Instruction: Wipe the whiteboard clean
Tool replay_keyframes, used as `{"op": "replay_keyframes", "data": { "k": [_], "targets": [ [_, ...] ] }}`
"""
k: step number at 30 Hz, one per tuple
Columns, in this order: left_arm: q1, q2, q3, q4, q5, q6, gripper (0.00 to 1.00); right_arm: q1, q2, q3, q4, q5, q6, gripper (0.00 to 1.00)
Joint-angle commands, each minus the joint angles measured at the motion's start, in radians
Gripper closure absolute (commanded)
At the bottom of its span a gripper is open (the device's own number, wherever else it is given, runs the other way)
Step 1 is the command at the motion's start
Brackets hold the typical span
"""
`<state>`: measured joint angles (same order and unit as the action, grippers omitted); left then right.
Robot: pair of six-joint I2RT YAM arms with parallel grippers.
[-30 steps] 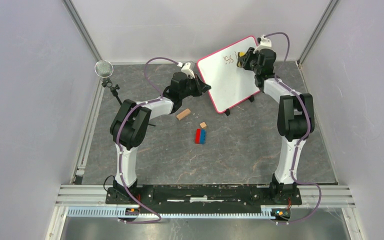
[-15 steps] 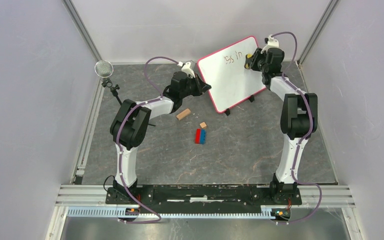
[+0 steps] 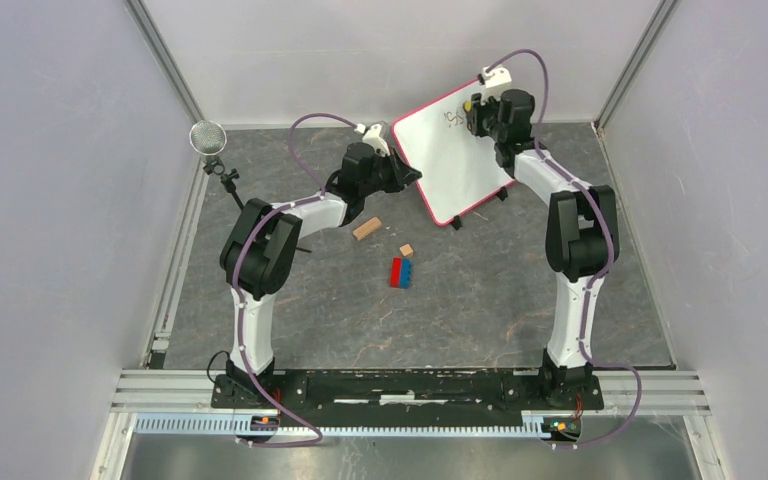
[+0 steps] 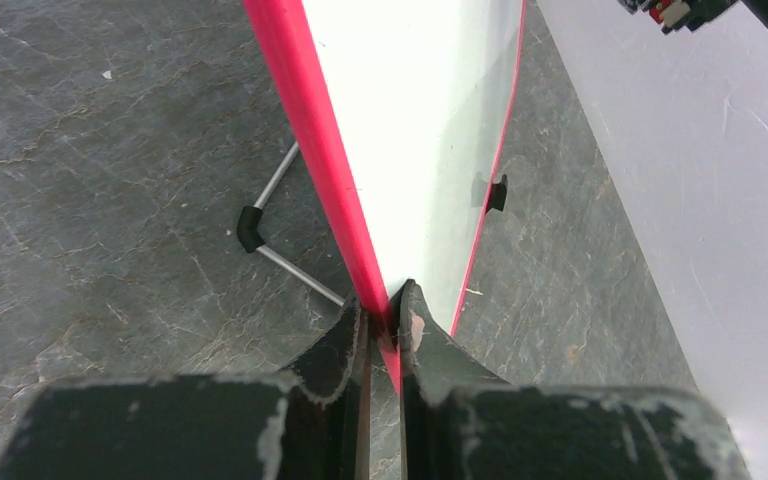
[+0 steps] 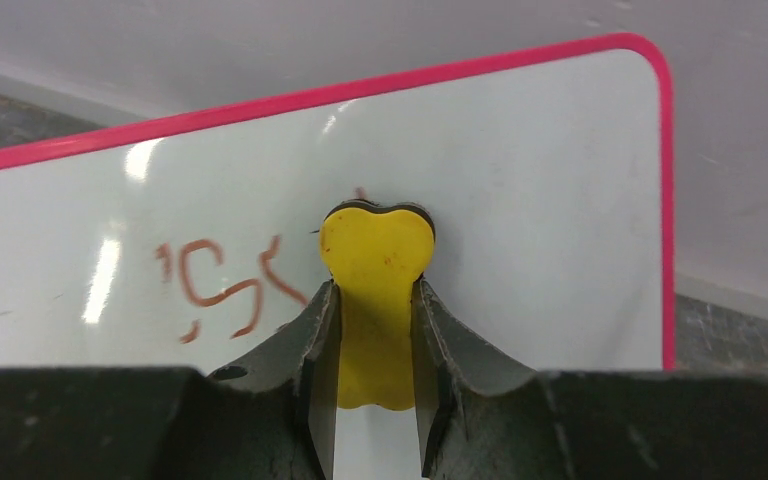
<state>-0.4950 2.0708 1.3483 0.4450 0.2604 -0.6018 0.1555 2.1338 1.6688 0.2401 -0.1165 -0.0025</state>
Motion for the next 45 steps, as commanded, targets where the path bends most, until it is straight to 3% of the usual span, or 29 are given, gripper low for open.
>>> {"op": "replay_keyframes", "data": {
  "k": [1, 7, 11, 18, 28, 36, 39, 45],
  "targets": [
    [0.004, -0.011, 0.021, -0.082, -0.095, 0.154, 0.98, 0.120, -0.052, -0.066, -0.013, -0.140, -0.163, 1.00],
    [0.004, -0.012, 0.020, -0.084, -0.095, 0.154, 0.98, 0.141, -0.120, -0.178, 0.035, -0.250, -0.203, 1.00],
    [0.003, -0.013, 0.019, -0.085, -0.096, 0.155, 0.98, 0.133, -0.139, -0.200, 0.104, -0.138, -0.178, 1.00],
    [0.003, -0.011, 0.023, -0.088, -0.093, 0.157, 0.98, 0.020, -0.020, -0.044, 0.123, -0.071, 0.042, 1.00],
    [-0.002, 0.000, 0.030, -0.093, -0.088, 0.158, 0.98, -0.056, 0.147, 0.201, -0.014, -0.024, 0.051, 1.00],
    [-0.002, -0.003, 0.028, -0.094, -0.091, 0.161, 0.98, -0.041, 0.155, 0.233, -0.065, -0.063, 0.012, 1.00],
    [-0.002, -0.002, 0.030, -0.095, -0.092, 0.162, 0.98, 0.003, 0.134, 0.245, -0.140, -0.102, -0.114, 1.00],
    [-0.002, -0.003, 0.031, -0.095, -0.090, 0.162, 0.98, 0.078, 0.025, 0.115, -0.179, -0.168, -0.221, 1.00]
  ]
}}
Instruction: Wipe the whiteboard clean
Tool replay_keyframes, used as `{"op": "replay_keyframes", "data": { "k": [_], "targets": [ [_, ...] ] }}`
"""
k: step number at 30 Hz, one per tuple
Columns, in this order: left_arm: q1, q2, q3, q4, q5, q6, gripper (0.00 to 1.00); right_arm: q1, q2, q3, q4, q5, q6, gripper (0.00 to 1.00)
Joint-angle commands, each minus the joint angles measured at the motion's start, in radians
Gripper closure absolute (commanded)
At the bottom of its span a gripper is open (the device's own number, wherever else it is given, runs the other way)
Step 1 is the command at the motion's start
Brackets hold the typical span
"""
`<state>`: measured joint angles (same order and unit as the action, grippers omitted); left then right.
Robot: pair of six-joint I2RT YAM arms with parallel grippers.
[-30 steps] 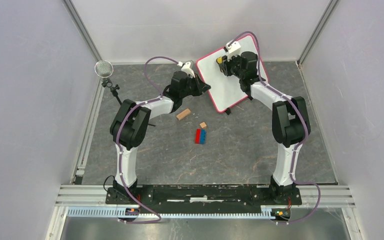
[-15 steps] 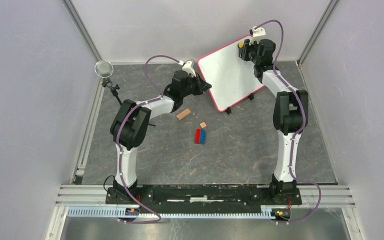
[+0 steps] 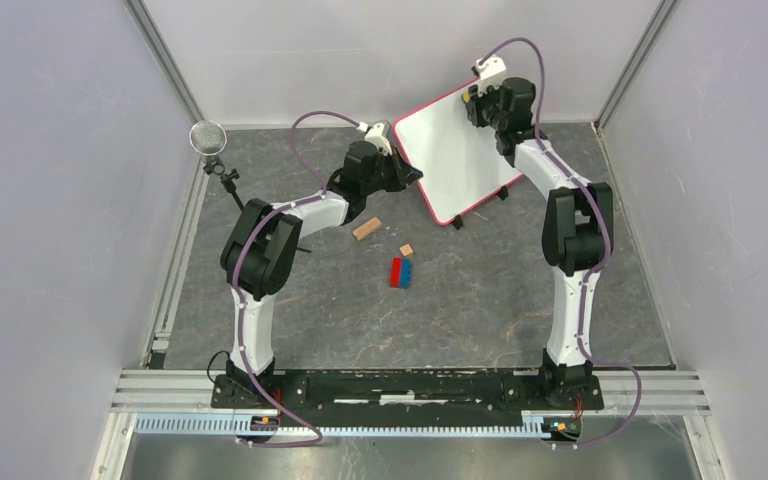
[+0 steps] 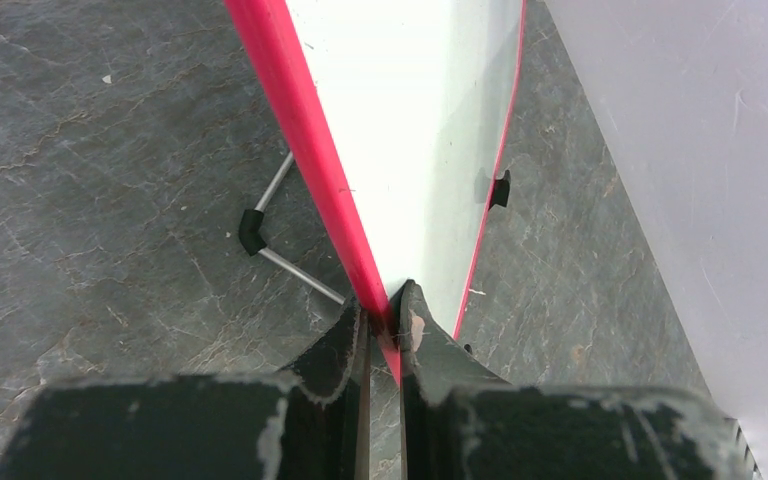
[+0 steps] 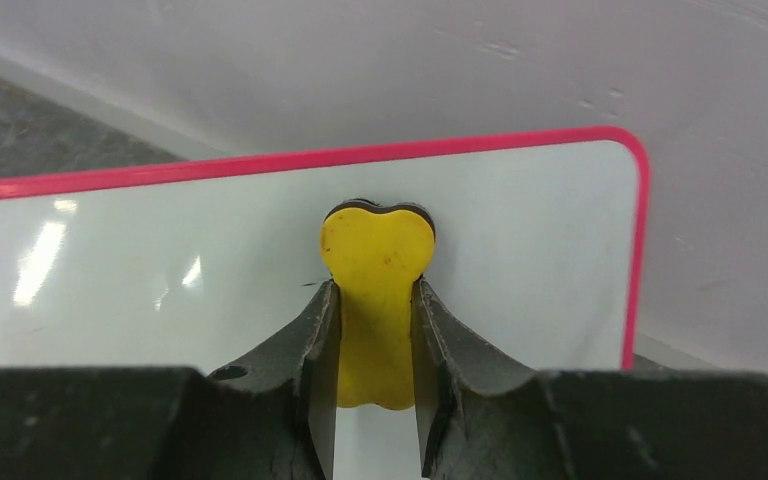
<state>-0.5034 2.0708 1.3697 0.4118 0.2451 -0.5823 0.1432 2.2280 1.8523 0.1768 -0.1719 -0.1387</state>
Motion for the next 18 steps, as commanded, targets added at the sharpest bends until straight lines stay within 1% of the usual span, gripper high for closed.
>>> {"op": "replay_keyframes", "data": {
  "k": [1, 4, 7, 8, 10, 12, 16, 18],
  "targets": [
    [0.005, -0.002, 0.011, -0.062, -0.075, 0.142, 0.98, 0.095, -0.084, -0.084, -0.112, -0.133, -0.075, 1.00],
    [0.005, -0.003, 0.010, -0.063, -0.076, 0.142, 0.98, 0.113, -0.136, -0.157, -0.073, -0.180, -0.067, 1.00],
    [0.004, -0.006, 0.008, -0.064, -0.079, 0.146, 0.98, 0.126, -0.151, -0.167, -0.066, -0.208, -0.070, 1.00],
    [0.005, -0.006, 0.006, -0.064, -0.079, 0.146, 0.98, 0.125, -0.152, -0.166, -0.056, -0.197, -0.054, 1.00],
    [0.004, -0.010, 0.007, -0.064, -0.079, 0.146, 0.98, 0.122, -0.152, -0.164, -0.042, -0.123, -0.017, 1.00],
    [0.004, -0.010, 0.007, -0.064, -0.080, 0.148, 0.98, 0.112, -0.134, -0.133, -0.054, -0.003, 0.039, 1.00],
    [0.004, -0.009, 0.006, -0.065, -0.081, 0.148, 0.98, 0.066, -0.079, -0.066, -0.067, 0.082, 0.129, 1.00],
    [0.004, -0.010, 0.008, -0.065, -0.081, 0.150, 0.98, 0.028, -0.060, -0.055, -0.063, 0.095, 0.176, 1.00]
  ]
}}
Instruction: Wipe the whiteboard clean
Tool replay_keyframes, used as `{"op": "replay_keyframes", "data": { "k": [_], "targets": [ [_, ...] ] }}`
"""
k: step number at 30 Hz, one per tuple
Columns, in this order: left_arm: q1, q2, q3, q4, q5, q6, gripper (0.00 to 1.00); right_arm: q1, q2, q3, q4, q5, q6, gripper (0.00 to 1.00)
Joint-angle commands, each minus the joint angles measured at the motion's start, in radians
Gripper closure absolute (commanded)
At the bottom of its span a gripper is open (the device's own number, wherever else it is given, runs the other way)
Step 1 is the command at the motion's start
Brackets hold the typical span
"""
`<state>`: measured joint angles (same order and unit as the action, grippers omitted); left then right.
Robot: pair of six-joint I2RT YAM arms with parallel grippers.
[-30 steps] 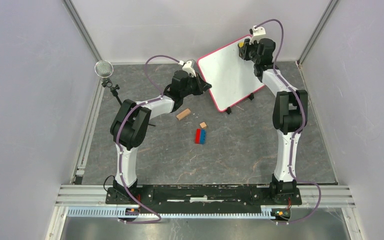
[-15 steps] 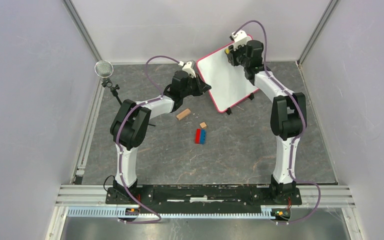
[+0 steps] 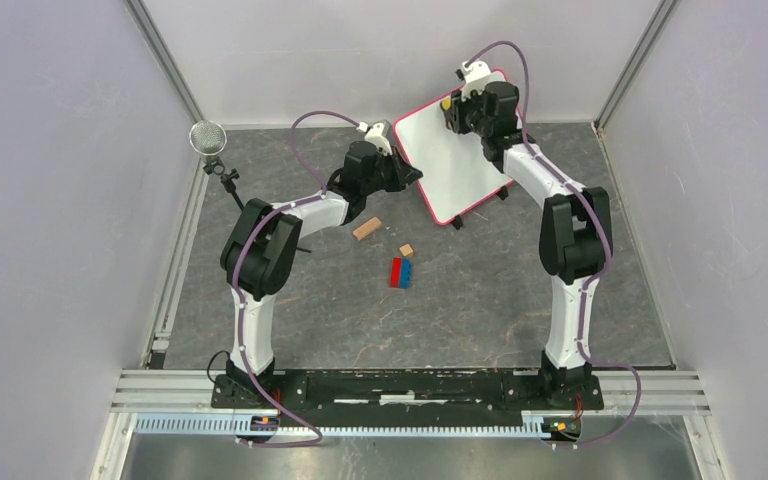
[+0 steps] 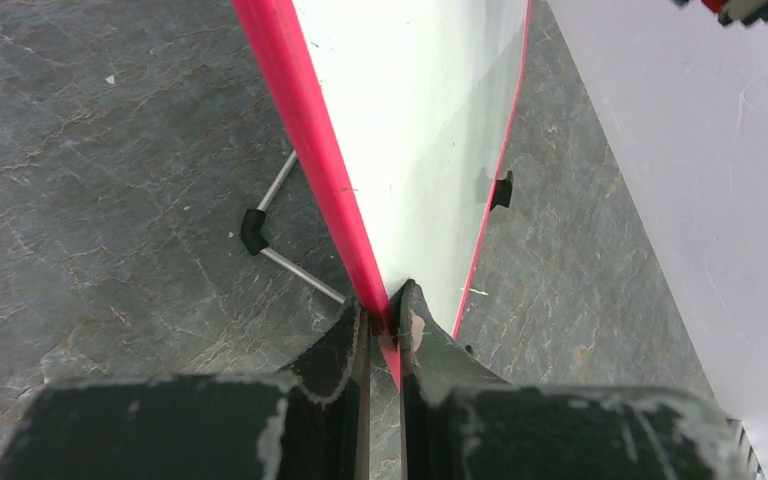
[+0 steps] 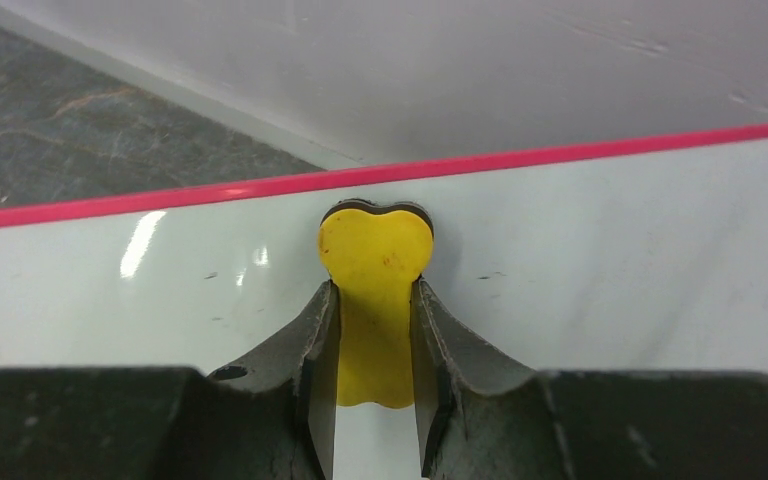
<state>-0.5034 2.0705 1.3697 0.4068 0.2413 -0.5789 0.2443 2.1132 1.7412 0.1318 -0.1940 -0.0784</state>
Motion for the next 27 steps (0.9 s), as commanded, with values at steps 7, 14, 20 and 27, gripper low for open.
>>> {"op": "replay_keyframes", "data": {
  "k": [7, 14, 20, 27],
  "targets": [
    [0.004, -0.011, 0.008, -0.064, -0.079, 0.149, 0.98, -0.179, 0.109, 0.079, -0.023, 0.085, 0.202, 0.99],
    [0.004, -0.012, 0.007, -0.066, -0.085, 0.154, 0.98, -0.162, 0.115, 0.103, -0.031, 0.050, 0.170, 1.00],
    [0.004, -0.012, 0.009, -0.066, -0.083, 0.154, 0.98, -0.071, 0.057, 0.046, 0.019, 0.017, 0.104, 1.00],
    [0.004, -0.007, 0.014, -0.071, -0.081, 0.156, 0.98, 0.059, -0.033, -0.084, 0.102, -0.005, 0.087, 1.00]
  ]
}}
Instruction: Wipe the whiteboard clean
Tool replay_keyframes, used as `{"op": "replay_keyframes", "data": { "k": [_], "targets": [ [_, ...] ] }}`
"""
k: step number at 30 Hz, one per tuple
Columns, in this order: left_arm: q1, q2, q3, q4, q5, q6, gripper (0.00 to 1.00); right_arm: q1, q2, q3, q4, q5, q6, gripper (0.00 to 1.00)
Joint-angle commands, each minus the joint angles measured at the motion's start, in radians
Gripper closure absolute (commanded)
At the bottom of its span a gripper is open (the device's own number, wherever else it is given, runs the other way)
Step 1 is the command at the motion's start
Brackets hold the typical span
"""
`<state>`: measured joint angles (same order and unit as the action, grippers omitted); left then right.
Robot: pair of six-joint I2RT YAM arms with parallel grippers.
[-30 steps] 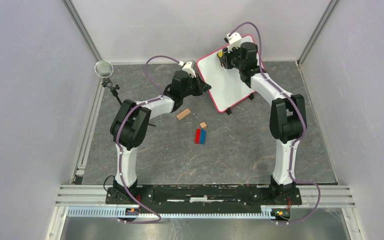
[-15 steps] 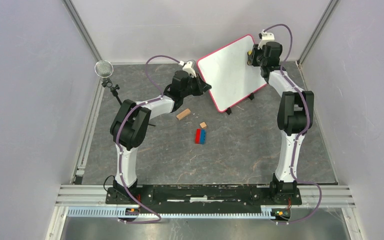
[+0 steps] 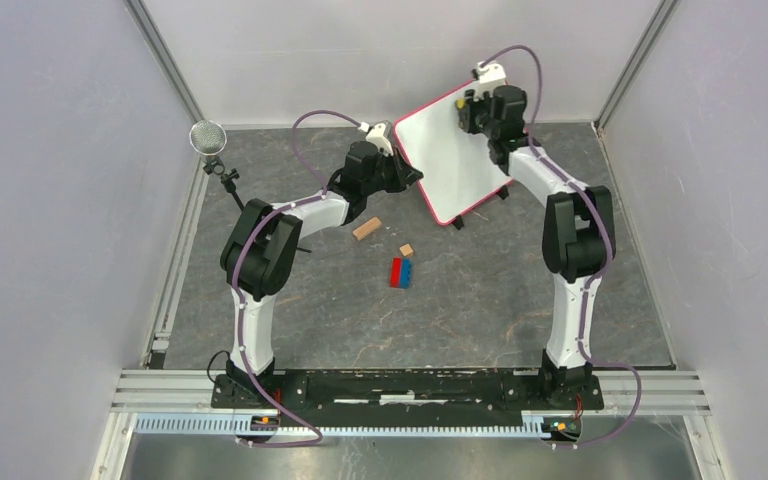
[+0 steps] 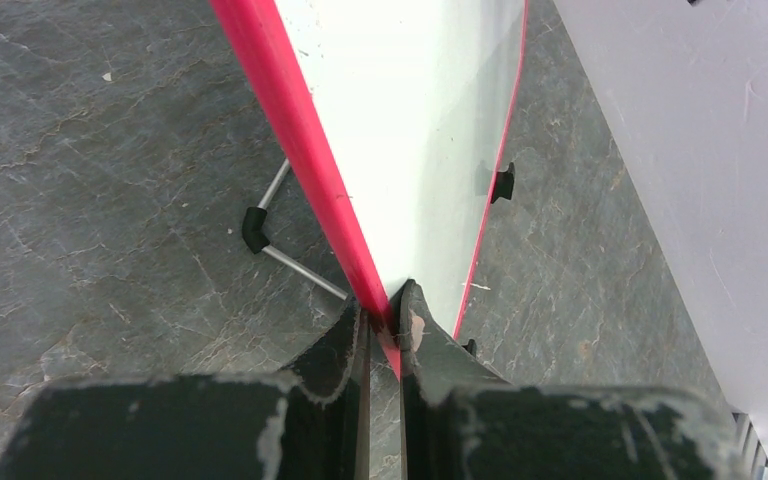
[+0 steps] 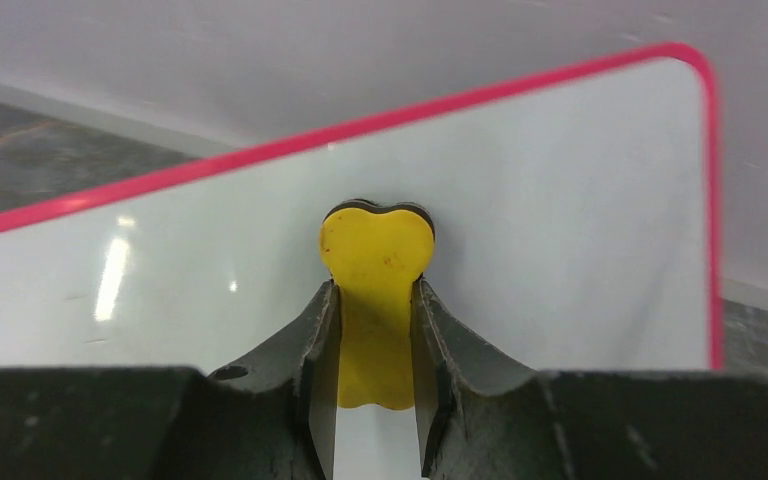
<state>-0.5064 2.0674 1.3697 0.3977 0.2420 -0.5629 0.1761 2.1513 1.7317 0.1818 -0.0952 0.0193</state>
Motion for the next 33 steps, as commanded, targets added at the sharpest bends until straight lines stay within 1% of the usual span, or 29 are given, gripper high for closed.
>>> {"op": "replay_keyframes", "data": {
  "k": [1, 6, 8, 12, 14, 16, 19, 25, 27, 29, 31, 33],
  "targets": [
    [0.008, -0.004, 0.015, -0.063, -0.083, 0.141, 0.98, 0.142, -0.086, -0.103, 0.068, -0.110, -0.011, 1.00],
    [0.008, -0.004, 0.016, -0.065, -0.087, 0.144, 0.98, 0.201, -0.179, -0.306, 0.186, -0.165, -0.011, 1.00],
    [0.008, -0.005, 0.017, -0.065, -0.089, 0.144, 0.98, 0.219, -0.195, -0.339, 0.178, -0.171, -0.073, 1.00],
    [0.008, -0.012, 0.008, -0.066, -0.092, 0.146, 0.98, 0.201, -0.207, -0.369, 0.137, -0.079, -0.095, 1.00],
    [0.008, -0.015, 0.005, -0.066, -0.094, 0.147, 0.98, 0.171, -0.214, -0.410, 0.167, -0.034, -0.057, 1.00],
    [0.008, -0.017, 0.006, -0.066, -0.094, 0.149, 0.98, 0.128, -0.213, -0.448, 0.206, -0.001, 0.021, 1.00],
    [0.009, -0.015, 0.008, -0.066, -0.093, 0.149, 0.98, 0.052, -0.203, -0.506, 0.251, 0.023, 0.142, 1.00],
    [0.009, -0.008, 0.016, -0.066, -0.087, 0.146, 0.98, -0.065, -0.205, -0.619, 0.296, 0.042, 0.277, 1.00],
    [0.008, -0.007, 0.016, -0.066, -0.085, 0.144, 0.98, -0.080, -0.218, -0.650, 0.314, 0.061, 0.295, 1.00],
    [0.009, -0.009, 0.013, -0.066, -0.087, 0.145, 0.98, -0.080, -0.215, -0.644, 0.300, 0.053, 0.298, 1.00],
    [0.008, -0.010, 0.012, -0.066, -0.089, 0.146, 0.98, -0.067, -0.208, -0.638, 0.317, 0.014, 0.308, 1.00],
    [0.008, -0.008, 0.015, -0.066, -0.087, 0.145, 0.98, -0.036, -0.210, -0.633, 0.324, 0.012, 0.308, 1.00]
  ]
}}
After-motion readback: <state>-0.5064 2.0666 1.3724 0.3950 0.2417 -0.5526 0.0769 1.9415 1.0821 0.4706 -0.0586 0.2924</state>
